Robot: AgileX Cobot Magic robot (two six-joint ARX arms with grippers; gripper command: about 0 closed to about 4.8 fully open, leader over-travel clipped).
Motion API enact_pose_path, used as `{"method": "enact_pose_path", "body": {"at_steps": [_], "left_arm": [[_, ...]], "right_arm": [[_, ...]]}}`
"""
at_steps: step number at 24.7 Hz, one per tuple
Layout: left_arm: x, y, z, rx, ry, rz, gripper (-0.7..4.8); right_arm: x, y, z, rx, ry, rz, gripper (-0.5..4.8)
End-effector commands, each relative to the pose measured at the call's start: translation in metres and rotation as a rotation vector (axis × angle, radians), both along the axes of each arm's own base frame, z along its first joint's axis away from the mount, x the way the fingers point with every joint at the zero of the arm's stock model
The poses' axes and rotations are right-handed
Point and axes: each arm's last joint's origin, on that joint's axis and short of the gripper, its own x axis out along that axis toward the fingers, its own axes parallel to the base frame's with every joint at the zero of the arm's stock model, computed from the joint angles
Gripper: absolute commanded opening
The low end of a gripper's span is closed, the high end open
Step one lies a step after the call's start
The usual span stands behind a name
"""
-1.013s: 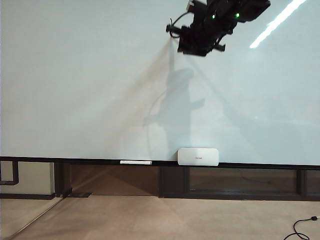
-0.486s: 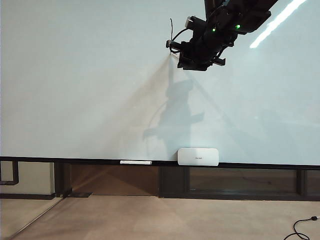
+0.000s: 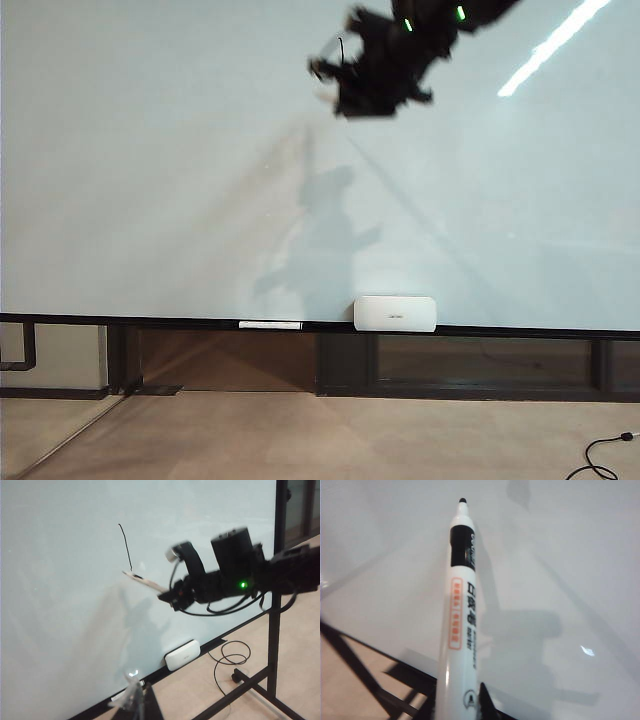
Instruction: Reach to the right to find the marker pen, pick it up, and write the number 11 on the whiteboard.
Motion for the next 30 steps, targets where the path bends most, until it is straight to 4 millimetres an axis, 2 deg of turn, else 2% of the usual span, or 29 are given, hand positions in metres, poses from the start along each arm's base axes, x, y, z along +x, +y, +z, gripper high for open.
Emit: {"method": "enact_pose_path", "body": {"at_steps": [1, 6, 8, 18, 30], "left_arm": [[-0.001, 0.000, 0.001, -0.003, -0.003, -0.024, -0.06], [-0.002, -0.001, 0.001, -0.004, -0.001, -0.070, -0.05], [-0.003, -0.002, 0.001, -0.019, 0.017, -0.101, -0.05], [-0.003, -0.002, 0.000, -0.016, 0.032, -0.111, -0.05], [-0.004, -0.003, -0.001, -0.023, 0.040, -0.144, -0.05]], "right_arm": [[-0.017, 0.003, 0.032, 0.007, -0.096, -0.022, -0.05], [-0.023, -0.004, 0.045, 0.001, -0.115, -0.096, -0.05], [-0.021, -0.015, 0.048, -0.006, -0.110, -0.127, -0.05], [-0.022, -0.036, 0.063, 0.005, -0.144, -0.171, -0.05], [-0.021, -0.054, 0.072, 0.014, -0.169, -0.224, -0.05]]}}
